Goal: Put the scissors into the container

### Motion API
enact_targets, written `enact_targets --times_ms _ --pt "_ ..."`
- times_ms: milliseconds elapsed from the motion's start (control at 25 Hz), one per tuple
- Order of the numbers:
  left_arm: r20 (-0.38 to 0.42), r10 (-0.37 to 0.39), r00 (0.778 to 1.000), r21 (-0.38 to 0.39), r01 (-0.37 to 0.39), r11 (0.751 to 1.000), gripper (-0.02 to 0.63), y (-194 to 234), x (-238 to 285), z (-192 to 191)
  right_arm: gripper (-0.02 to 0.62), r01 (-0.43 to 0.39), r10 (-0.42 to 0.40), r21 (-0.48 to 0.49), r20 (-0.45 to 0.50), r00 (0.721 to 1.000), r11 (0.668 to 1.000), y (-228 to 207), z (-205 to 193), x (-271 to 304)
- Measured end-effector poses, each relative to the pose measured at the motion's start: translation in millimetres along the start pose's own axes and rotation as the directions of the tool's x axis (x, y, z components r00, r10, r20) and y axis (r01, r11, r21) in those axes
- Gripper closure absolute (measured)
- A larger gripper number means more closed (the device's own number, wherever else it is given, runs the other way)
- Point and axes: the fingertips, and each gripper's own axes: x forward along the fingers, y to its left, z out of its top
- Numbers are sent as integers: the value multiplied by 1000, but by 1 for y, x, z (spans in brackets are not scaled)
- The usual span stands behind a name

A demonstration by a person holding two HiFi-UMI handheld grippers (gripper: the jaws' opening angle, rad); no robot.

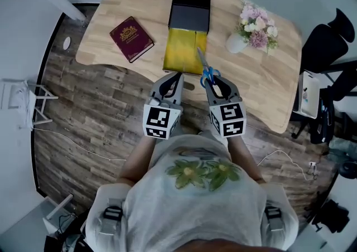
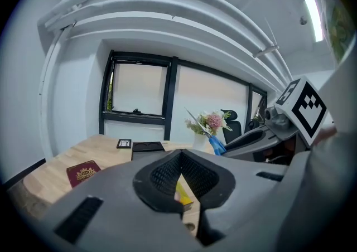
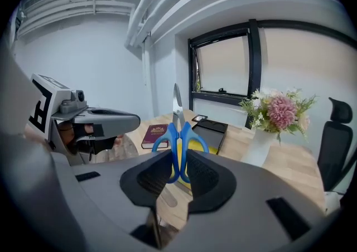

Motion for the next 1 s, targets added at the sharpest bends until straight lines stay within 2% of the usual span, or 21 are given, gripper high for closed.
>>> enact_targets --times_ms 440,760,1000 --pt "-44 -48 998 15 48 999 598 83 20 -1 515 44 -39 70 -66 997 997 12 17 73" --pt "-57 -120 991 10 121 993 600 117 41 4 515 93 -84 84 -113 990 992 14 25 111" --pt "-77 -171 982 10 172 985 600 137 52 -7 515 133 -120 82 -151 981 988 12 25 135"
